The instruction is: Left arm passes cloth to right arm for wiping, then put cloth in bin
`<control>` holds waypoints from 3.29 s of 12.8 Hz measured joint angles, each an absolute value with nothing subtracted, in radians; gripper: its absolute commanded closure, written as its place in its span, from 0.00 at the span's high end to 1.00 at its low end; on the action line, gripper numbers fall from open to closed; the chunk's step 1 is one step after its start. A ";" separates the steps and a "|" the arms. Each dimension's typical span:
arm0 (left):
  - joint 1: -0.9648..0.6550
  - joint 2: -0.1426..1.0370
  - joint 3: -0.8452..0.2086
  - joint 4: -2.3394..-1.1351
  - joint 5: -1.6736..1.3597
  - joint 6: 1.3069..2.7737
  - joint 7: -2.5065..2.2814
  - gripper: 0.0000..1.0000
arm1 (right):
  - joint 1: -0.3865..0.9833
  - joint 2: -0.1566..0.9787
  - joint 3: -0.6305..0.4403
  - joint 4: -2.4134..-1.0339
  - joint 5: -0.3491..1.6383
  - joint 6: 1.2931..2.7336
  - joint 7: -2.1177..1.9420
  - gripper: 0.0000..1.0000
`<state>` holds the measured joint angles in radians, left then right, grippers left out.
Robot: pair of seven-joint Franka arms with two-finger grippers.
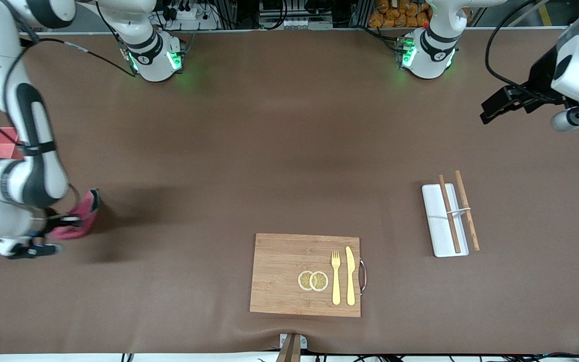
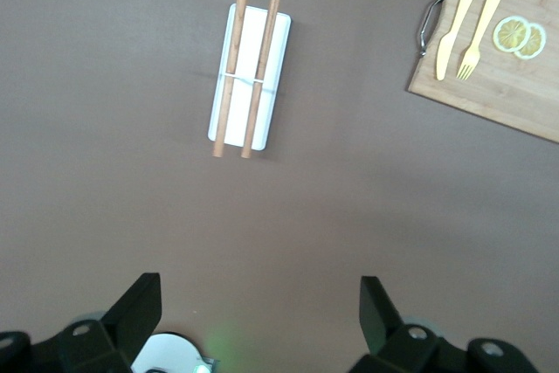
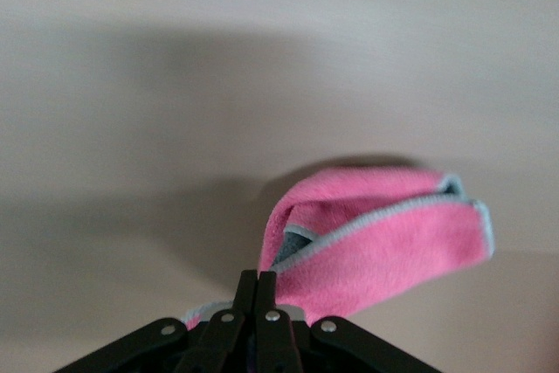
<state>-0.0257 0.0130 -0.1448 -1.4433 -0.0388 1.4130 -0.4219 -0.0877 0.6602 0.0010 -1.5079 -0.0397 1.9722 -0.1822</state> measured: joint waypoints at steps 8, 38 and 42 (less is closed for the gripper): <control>-0.025 0.002 -0.064 -1.474 -0.008 1.414 -0.259 1.00 | 0.204 0.596 0.001 -1.485 0.230 1.888 0.081 0.00; -0.026 0.016 -0.082 -1.481 0.010 1.492 -0.238 1.00 | -0.760 0.425 -0.048 -1.412 0.016 1.874 -0.985 1.00; -0.026 0.016 -0.084 -1.482 0.010 1.492 -0.238 1.00 | -0.657 0.408 0.000 -1.396 0.022 1.816 -0.992 1.00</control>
<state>-0.0261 0.0161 -0.0838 -1.4818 0.0100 1.4923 -0.2376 -0.6570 0.4078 -0.0003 -1.3962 0.0215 1.8163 -0.9924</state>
